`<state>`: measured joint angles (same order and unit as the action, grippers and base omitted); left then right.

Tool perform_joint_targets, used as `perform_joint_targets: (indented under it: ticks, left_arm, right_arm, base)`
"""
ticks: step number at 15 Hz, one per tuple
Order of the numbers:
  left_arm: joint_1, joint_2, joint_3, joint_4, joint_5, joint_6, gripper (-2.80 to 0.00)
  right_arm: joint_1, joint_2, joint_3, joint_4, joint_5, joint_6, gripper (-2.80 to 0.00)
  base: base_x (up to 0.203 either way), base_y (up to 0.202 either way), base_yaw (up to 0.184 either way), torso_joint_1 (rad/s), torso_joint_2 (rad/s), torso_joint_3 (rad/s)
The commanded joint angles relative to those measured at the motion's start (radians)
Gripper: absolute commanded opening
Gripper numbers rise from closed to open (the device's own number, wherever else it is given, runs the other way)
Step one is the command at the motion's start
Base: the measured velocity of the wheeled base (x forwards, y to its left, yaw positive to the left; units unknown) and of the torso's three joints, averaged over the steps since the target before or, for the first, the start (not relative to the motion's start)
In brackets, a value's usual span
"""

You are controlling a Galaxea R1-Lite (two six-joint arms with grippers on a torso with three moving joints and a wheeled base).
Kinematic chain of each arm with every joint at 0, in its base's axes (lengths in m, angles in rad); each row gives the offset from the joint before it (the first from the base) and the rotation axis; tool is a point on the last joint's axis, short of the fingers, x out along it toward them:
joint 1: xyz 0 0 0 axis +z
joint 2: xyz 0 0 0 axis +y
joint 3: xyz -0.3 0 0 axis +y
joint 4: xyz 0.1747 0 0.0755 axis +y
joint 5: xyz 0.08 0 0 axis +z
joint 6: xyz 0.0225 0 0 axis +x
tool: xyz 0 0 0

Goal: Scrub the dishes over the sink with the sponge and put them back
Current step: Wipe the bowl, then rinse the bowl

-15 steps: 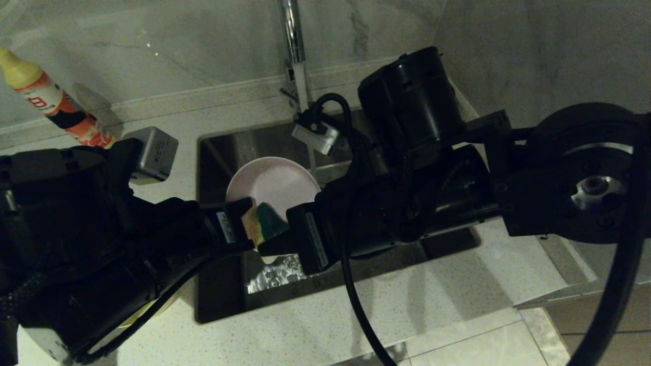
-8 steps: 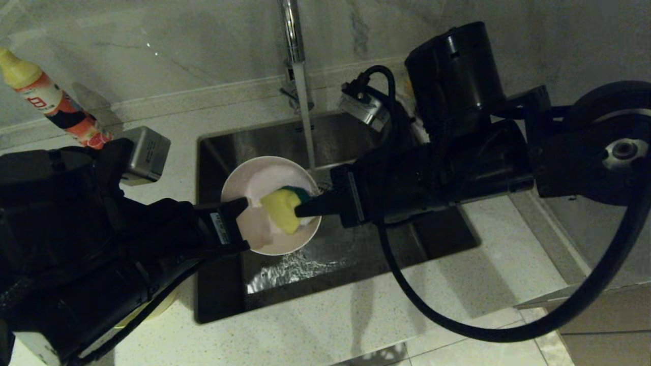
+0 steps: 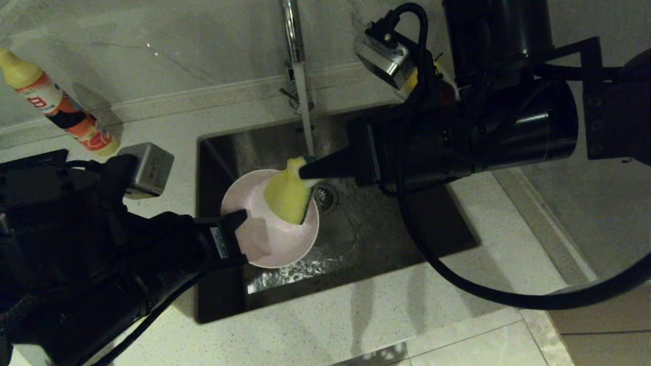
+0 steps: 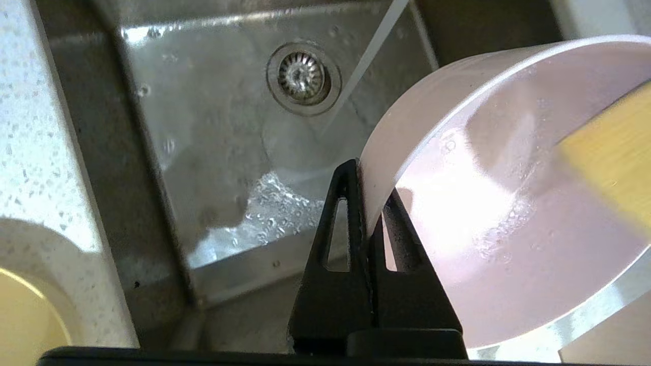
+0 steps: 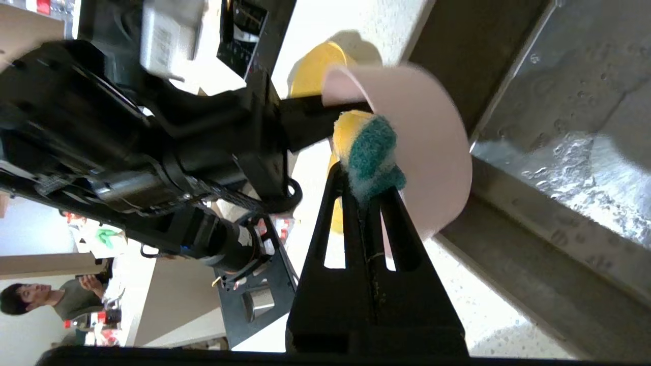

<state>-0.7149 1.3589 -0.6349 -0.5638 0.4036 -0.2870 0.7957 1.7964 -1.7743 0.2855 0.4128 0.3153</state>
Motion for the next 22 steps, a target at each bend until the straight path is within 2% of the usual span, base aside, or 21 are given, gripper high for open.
perform_joint_targets:
  ticks: [1,7,10,13,16,18,22]
  left_arm:
    - [0.002,0.011,0.008,-0.004,0.003,-0.004,-2.8]
    - [0.04,0.065,-0.003,-0.003,-0.006,-0.009,-2.8]
    - [0.055,0.125,-0.046,0.024,-0.011,-0.047,-2.8]
    - [0.096,0.202,-0.184,0.17,-0.024,-0.164,-2.8]
    - [0.145,0.288,-0.373,0.363,-0.091,-0.301,-2.8]
    - [0.179,0.359,-0.487,0.454,-0.116,-0.387,-2.8]
    - [0.202,0.466,-0.657,0.567,-0.126,-0.48,-2.8]
  right_arm:
    - [0.0,-0.013,-0.005,0.001,0.003,0.001,-2.8]
    - [0.011,-0.14,-0.005,0.03,0.005,0.0,-2.8]
    - [0.01,-0.234,-0.002,0.077,0.006,-0.001,-2.8]
    - [-0.029,-0.319,0.059,0.104,0.009,0.0,-2.8]
    - [-0.076,-0.392,0.162,0.099,0.011,0.001,-2.8]
    - [-0.111,-0.433,0.22,0.095,0.021,0.002,-2.8]
    - [-0.161,-0.489,0.322,0.09,0.04,0.004,-2.8]
  base:
    - [0.0,0.0,0.0,0.0,0.0,0.0]
    - [0.0,0.0,0.0,0.0,0.0,0.0]
    - [0.0,0.0,0.0,0.0,0.0,0.0]
    - [0.0,0.0,0.0,0.0,0.0,0.0]
    - [0.0,0.0,0.0,0.0,0.0,0.0]
    - [0.0,0.0,0.0,0.0,0.0,0.0]
    - [0.0,0.0,0.0,0.0,0.0,0.0]
